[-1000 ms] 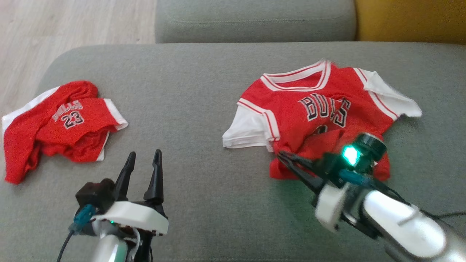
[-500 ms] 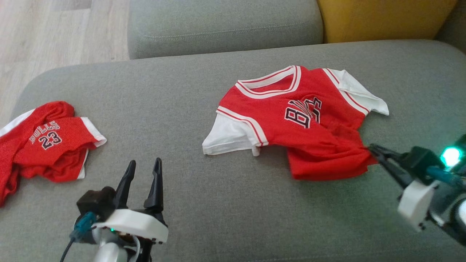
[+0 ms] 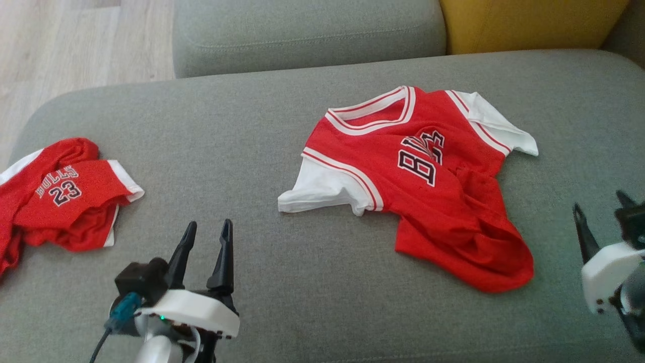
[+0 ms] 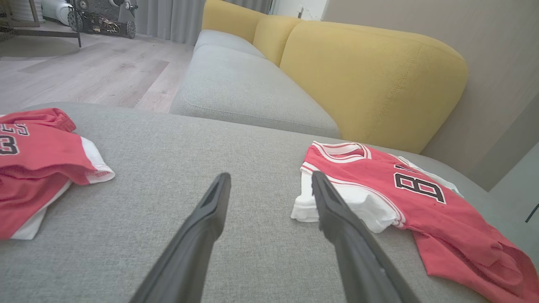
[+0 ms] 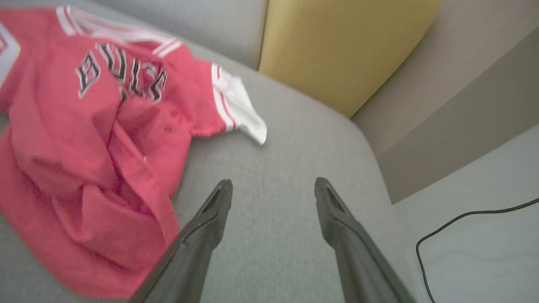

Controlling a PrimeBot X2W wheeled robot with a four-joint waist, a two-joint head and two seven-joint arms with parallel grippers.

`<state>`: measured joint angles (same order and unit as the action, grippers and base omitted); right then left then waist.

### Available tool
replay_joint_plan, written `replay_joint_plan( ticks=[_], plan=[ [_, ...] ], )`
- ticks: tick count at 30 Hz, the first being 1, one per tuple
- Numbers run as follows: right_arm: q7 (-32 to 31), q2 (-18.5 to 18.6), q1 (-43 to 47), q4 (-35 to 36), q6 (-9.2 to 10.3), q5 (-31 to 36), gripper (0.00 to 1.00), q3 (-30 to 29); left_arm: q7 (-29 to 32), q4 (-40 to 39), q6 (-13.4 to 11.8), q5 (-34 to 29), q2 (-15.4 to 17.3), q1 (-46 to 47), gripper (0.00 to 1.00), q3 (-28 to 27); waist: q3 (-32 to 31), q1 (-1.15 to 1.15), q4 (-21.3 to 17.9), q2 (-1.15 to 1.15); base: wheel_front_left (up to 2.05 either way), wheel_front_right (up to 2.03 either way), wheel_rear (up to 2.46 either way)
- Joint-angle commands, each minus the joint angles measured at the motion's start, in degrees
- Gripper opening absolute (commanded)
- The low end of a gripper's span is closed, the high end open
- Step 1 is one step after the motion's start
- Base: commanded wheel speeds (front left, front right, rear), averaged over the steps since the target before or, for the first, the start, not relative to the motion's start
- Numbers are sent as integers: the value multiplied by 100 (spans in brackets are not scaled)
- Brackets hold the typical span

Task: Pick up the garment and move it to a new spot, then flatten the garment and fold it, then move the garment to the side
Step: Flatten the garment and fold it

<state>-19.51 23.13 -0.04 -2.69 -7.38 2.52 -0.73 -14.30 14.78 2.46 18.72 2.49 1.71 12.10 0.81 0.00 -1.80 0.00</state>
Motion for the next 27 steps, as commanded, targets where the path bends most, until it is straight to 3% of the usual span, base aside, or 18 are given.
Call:
replay_joint_plan(
  ticks=[1,5,8,17,22,27],
  plan=[
    [315,-396,-86,397,-11,202,100,-304,-70,-216,-11,-49,39,344,100,-197,46,0,-11,0,0,0,0],
    [1243,-1633,51,646,-11,312,100,-887,-70,-208,18,-68,39,461,100,-182,145,0,-60,0,0,0,0],
    [1838,-1954,194,578,-11,243,100,-879,-70,-179,57,-78,39,529,100,-136,213,0,-127,0,0,0,0],
    [2445,-2023,42,310,-11,-57,100,-590,-70,175,248,-106,39,876,100,119,471,0,-401,0,0,0,0],
    [2515,-2024,-103,271,-11,-78,100,-445,135,1103,361,-193,80,1482,100,426,647,0,-604,0,0,0,0],
    [2560,-2025,-194,225,-11,-97,100,-319,485,2000,275,-320,174,2075,100,488,783,0,-802,0,0,0,0]
  ],
)
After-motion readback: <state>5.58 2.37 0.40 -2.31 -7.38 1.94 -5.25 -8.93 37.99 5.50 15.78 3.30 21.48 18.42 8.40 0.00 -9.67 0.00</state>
